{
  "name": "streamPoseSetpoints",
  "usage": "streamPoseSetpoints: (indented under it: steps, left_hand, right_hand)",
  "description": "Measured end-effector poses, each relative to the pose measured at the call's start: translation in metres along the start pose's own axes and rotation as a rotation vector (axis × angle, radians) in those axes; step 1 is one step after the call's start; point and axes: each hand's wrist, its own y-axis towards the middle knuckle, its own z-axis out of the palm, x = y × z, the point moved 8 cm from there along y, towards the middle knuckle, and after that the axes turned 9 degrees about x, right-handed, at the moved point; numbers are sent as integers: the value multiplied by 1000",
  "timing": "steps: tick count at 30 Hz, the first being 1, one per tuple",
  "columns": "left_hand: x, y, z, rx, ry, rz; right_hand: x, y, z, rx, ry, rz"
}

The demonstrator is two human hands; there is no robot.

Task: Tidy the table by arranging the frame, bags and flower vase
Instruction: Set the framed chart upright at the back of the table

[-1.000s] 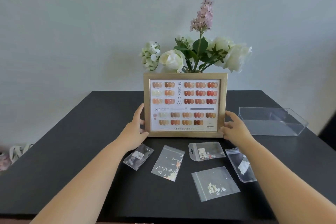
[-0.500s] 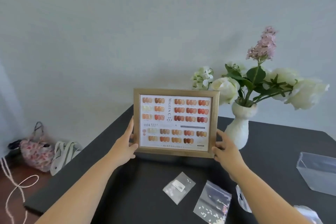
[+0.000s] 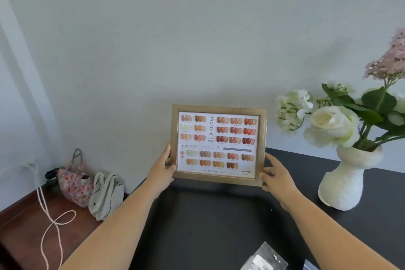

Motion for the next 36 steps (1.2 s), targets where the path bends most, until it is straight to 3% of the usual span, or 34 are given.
streamPoseSetpoints:
  steps: [6,15,26,36]
  left_hand:
    - [-15,45,2,1,15,58]
    - [-5,107,16,34,162,-19]
    - [-20,171,19,26,260,25]
    - [1,191,28,-2,271,-12]
  right_hand:
    - [2,39,-3,-23,32,36]
    - [-13,85,-15,-54,85,109]
    - [-3,131,-20,-71,102,85]
    - [-18,138,-19,-121,100,90]
